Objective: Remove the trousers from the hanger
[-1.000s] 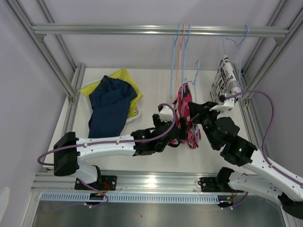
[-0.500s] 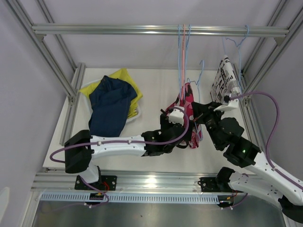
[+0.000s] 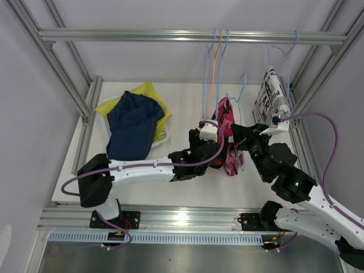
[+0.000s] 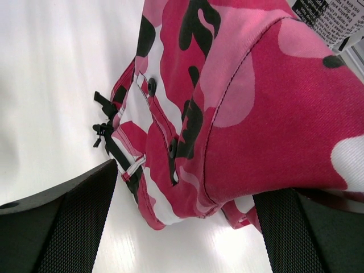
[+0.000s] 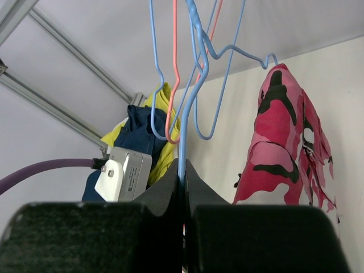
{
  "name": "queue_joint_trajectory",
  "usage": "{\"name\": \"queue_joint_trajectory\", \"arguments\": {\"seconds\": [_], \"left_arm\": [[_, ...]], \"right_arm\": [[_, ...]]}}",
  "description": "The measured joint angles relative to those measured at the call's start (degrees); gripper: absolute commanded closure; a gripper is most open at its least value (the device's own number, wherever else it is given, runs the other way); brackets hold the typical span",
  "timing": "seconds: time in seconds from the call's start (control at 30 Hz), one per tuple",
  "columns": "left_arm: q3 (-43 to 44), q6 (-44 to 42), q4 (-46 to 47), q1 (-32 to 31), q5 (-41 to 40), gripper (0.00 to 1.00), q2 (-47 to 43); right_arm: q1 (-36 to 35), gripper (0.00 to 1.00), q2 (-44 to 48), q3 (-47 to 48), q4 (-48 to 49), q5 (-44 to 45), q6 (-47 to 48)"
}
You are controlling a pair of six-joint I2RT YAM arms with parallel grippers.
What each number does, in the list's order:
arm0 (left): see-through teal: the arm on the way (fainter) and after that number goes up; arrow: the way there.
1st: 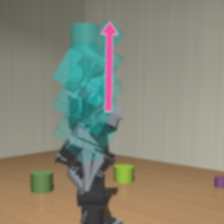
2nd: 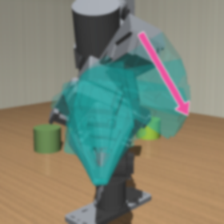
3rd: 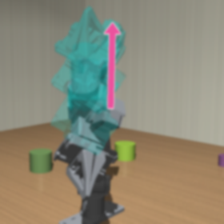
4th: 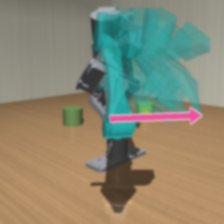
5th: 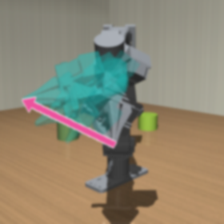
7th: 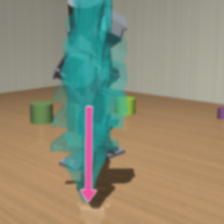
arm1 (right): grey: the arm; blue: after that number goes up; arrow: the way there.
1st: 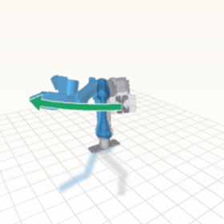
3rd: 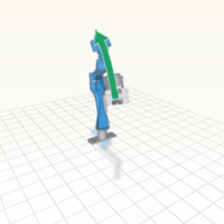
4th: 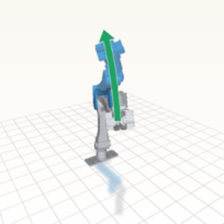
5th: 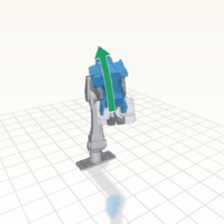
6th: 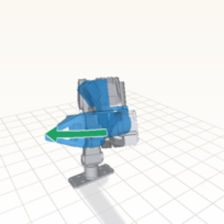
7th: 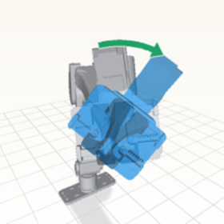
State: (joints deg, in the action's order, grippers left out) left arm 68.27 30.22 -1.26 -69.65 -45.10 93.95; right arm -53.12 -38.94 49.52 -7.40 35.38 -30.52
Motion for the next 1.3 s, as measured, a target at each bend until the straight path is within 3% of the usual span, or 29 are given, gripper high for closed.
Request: {"name": "queue_joint_trajectory", "arguments": {"seconds": [0.4,0.6,0.8,0.93,1.13,1.2,1.3], "left_arm": [[2.4,-2.3,3.7,0.2,0.3,0.01,3.6],[2.6,-5.1,6.6,-0.5,0.2,0.09,3.9],[2.9,-8.8,10.0,-1.0,-0.6,0.31,4.8],[4.4,-10.4,11.7,-1.0,-1.3,0.59,6.3],[4.6,-11.7,14.3,-1.1,-1.7,0.91,6.9],[4.6,-12.2,15.0,-1.1,-1.8,0.99,6.9],[4.6,-12.4,15.9,-1.1,-1.8,0.99,6.9]], "right_arm": [[0.0,1.00,0.3,-1.2,-0.4,-0.8,-1.2],[0.0,1.00,0.2,-1.9,0.0,-1.4,-2.0],[0.0,1.00,0.3,-2.0,0.4,-2.4,-3.2],[0.0,1.00,0.6,-2.4,0.3,-2.9,-4.2],[-0.7,1.00,2.6,-2.8,0.0,-2.7,-5.7],[-1.3,1.00,3.4,-2.8,-0.5,-2.7,-6.0],[-2.0,1.00,4.3,-2.8,-0.8,-2.4,-6.2]]}}
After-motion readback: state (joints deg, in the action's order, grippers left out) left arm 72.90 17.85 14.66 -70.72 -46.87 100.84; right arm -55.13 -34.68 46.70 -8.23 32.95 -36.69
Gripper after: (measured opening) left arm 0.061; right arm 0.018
